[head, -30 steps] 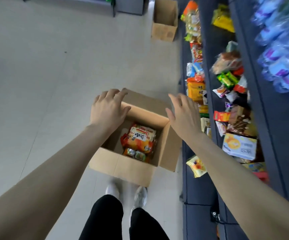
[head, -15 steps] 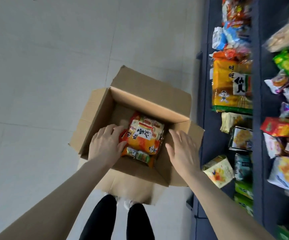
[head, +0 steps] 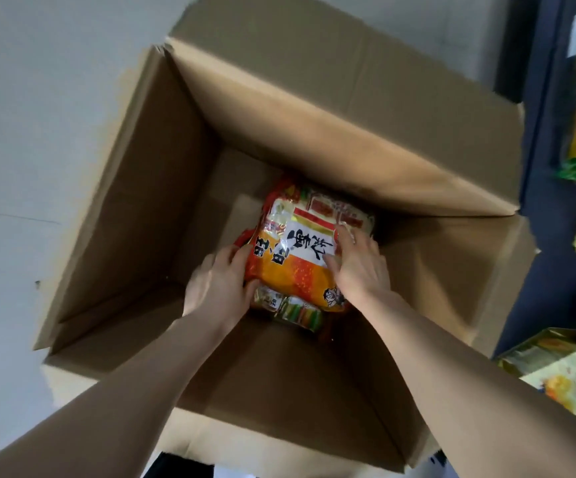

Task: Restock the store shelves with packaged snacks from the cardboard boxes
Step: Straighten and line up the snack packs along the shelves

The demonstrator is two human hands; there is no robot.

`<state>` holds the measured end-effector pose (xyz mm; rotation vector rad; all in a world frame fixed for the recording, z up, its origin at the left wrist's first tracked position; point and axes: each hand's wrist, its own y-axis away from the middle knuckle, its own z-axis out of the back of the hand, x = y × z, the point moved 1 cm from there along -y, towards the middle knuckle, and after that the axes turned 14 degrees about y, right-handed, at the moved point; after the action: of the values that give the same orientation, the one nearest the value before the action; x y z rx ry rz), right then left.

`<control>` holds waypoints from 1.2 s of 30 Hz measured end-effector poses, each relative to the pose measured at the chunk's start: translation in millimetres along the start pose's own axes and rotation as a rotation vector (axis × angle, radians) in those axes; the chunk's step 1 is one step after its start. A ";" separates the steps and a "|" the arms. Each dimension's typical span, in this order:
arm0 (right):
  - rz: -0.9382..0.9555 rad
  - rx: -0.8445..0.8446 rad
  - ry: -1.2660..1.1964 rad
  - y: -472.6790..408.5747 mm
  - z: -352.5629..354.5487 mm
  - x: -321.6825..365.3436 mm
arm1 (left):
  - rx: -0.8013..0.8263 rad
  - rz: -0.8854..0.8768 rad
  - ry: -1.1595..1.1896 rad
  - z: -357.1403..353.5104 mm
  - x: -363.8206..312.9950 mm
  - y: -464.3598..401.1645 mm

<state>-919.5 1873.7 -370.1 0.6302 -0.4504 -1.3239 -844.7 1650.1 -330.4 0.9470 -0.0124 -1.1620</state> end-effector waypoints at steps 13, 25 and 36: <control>0.006 0.030 -0.131 -40.5 -85.0 7.5 | 0.202 0.155 0.184 -56.3 18.7 -134.4; 0.110 0.022 -0.416 -17.3 -62.0 4.8 | 0.284 0.325 0.638 -23.2 15.2 -106.6; -0.118 0.100 -0.315 -1.4 -53.2 7.6 | -0.220 0.062 0.026 52.6 3.8 -53.7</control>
<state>-885.2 1875.0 -411.5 0.5378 -0.7482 -1.5274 -908.7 1610.5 -333.2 0.7622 0.1045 -1.0697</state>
